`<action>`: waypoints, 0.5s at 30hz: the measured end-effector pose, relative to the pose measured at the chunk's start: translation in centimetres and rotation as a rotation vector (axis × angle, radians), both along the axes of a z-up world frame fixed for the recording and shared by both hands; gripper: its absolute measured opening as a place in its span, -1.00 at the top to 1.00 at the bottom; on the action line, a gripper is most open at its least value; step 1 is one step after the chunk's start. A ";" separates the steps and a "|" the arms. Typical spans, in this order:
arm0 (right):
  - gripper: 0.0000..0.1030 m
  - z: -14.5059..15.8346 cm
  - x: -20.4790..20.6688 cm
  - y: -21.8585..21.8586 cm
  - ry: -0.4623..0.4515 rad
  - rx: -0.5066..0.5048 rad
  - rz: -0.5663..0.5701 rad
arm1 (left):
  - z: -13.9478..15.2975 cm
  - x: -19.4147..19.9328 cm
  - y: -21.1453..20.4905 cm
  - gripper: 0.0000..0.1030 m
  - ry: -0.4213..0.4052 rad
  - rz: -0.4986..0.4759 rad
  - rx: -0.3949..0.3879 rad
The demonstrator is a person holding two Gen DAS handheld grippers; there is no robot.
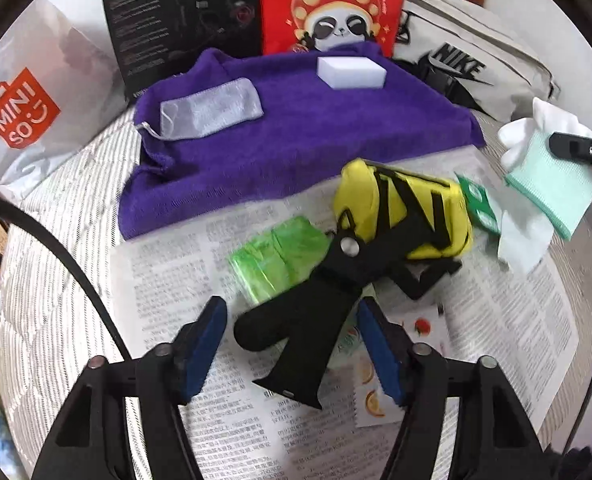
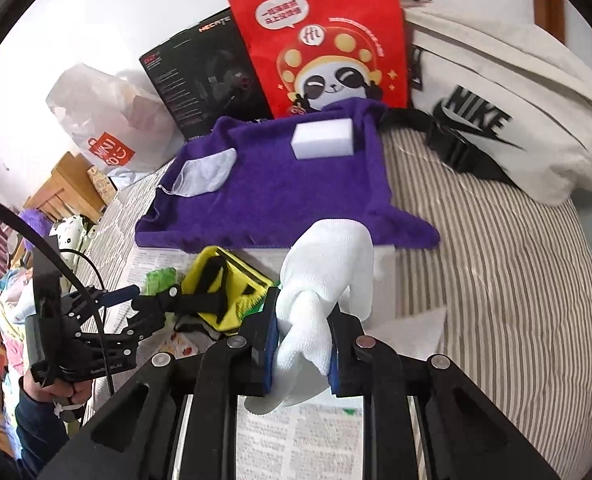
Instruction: Organize soft objects
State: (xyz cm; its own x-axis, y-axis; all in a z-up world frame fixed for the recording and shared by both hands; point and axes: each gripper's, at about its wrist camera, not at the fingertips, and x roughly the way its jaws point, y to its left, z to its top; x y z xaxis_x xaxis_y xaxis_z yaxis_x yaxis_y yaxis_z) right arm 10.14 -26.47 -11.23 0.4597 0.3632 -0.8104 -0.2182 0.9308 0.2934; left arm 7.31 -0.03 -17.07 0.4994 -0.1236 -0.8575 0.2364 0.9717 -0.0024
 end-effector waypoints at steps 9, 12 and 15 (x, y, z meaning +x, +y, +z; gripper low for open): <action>0.62 -0.2 -1.1 -0.2 -0.001 0.029 -0.005 | 0.5 -2.2 2.6 0.54 0.018 -0.002 -0.130; 0.62 -0.2 -1.2 0.2 -0.005 0.021 0.006 | 0.5 -2.8 3.5 0.55 0.016 0.014 -0.143; 0.62 -0.5 -1.1 0.6 0.005 0.024 0.019 | 0.1 -2.7 4.5 0.48 0.035 0.028 -0.206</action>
State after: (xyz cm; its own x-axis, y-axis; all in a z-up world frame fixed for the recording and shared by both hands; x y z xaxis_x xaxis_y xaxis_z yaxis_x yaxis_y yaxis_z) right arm 9.00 -25.89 -11.74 0.4484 0.3909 -0.8038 -0.2340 0.9193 0.3166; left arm 4.60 4.45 -17.01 0.4754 -0.2843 -0.8326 0.2056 0.9560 -0.2090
